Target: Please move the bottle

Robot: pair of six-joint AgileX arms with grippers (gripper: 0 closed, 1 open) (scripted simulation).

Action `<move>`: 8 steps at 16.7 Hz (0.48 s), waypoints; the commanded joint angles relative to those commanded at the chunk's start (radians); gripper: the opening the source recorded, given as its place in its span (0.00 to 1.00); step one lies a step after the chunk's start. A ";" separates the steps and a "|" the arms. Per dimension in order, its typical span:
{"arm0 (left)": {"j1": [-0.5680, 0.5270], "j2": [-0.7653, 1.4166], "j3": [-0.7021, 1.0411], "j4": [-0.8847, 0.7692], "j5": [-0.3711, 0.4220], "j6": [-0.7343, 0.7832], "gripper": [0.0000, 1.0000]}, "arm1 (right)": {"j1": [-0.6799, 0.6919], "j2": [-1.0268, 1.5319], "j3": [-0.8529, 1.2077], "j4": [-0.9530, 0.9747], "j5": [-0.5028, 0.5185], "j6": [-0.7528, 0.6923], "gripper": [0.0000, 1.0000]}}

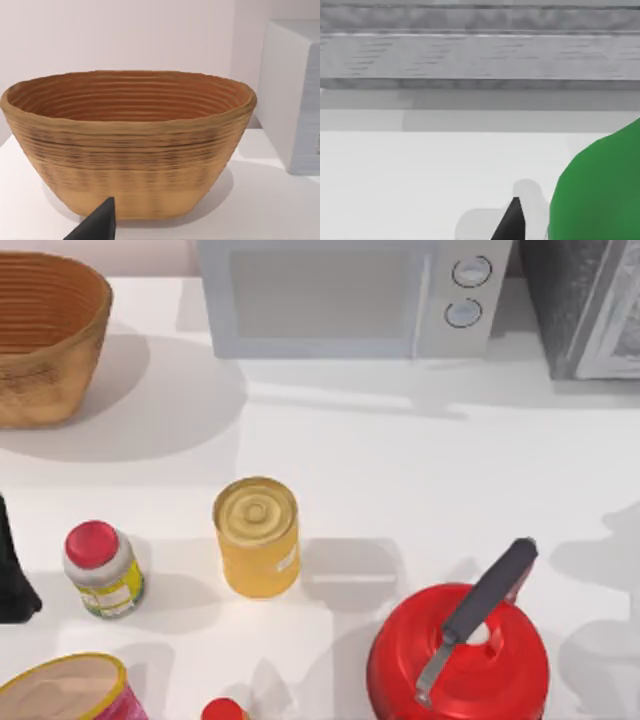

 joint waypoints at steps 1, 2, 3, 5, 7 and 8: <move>0.000 0.000 0.000 0.000 0.000 0.000 1.00 | 0.003 0.044 0.013 0.030 0.007 0.004 0.00; 0.000 0.000 0.000 0.000 0.000 0.000 1.00 | 0.007 0.093 0.026 0.063 0.015 0.009 0.00; 0.000 0.000 0.000 0.000 0.000 0.000 1.00 | 0.014 0.142 0.039 0.096 0.022 0.013 0.00; 0.000 0.000 0.000 0.000 0.000 0.000 1.00 | 0.031 0.222 0.062 0.155 0.036 0.019 0.00; 0.000 0.000 0.000 0.000 0.000 0.000 1.00 | 0.041 0.264 0.076 0.191 0.043 0.020 0.00; 0.000 0.000 0.000 0.000 0.000 0.000 1.00 | 0.042 0.269 0.078 0.195 0.044 0.020 0.00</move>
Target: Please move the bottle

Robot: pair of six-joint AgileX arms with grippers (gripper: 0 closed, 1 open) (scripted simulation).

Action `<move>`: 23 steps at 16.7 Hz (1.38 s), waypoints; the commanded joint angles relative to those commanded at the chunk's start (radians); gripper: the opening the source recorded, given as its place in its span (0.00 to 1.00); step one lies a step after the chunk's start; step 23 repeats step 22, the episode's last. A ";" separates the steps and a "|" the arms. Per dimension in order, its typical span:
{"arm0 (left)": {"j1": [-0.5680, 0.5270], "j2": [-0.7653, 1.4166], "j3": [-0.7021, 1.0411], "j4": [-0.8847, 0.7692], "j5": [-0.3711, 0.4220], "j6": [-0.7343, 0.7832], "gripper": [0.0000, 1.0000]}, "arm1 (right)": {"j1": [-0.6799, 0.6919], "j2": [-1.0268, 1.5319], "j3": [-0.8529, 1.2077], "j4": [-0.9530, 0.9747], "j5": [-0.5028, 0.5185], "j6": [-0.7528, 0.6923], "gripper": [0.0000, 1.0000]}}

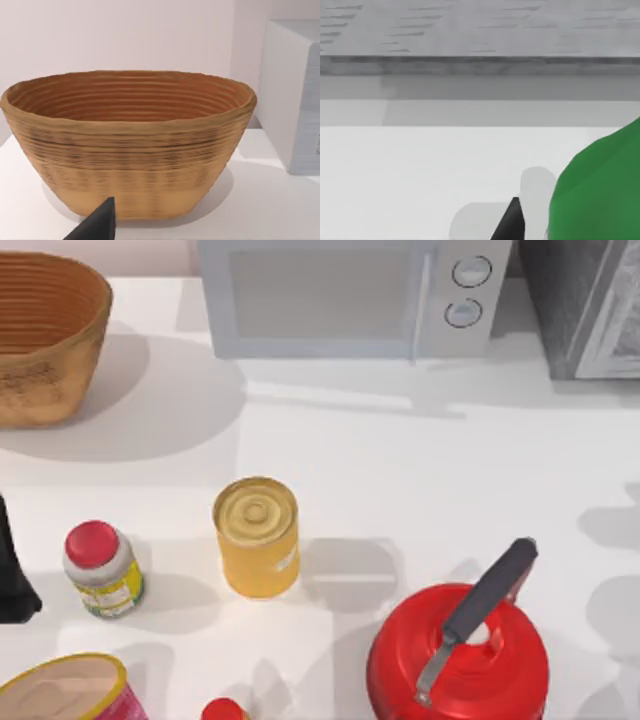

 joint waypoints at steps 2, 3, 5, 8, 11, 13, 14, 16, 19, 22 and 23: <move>0.000 0.000 0.000 0.000 0.000 0.000 1.00 | 0.000 0.000 0.000 0.000 0.000 0.000 0.00; 0.000 0.000 0.000 0.000 0.000 0.000 1.00 | 0.000 0.000 0.000 0.000 0.000 0.000 0.00; 0.000 0.000 0.000 0.000 0.000 0.000 1.00 | 0.000 0.000 0.000 0.000 0.000 0.000 0.15; 0.000 0.000 0.000 0.000 0.000 0.000 1.00 | 0.000 0.000 0.000 0.000 0.000 0.000 0.38; 0.000 0.000 0.000 0.000 0.000 0.000 1.00 | 0.000 0.000 0.000 0.000 0.000 0.000 0.60; 0.000 0.000 0.000 0.000 0.000 0.000 1.00 | 0.000 0.000 0.000 0.000 0.000 0.000 0.75; 0.000 0.000 0.000 0.000 0.000 0.000 1.00 | 0.000 0.000 0.000 0.000 0.000 0.000 0.83; 0.000 0.000 0.000 0.000 0.000 0.000 1.00 | 0.000 0.000 0.000 0.000 0.000 0.000 0.98; 0.000 0.000 0.000 0.000 0.000 0.000 1.00 | 0.000 0.000 0.000 0.000 0.000 0.000 1.00; 0.000 0.000 0.000 0.000 0.000 0.000 1.00 | 0.000 0.000 0.000 0.000 0.000 0.000 1.00; 0.000 0.000 0.000 0.000 0.000 0.000 1.00 | 0.000 0.000 0.000 0.000 0.000 0.000 1.00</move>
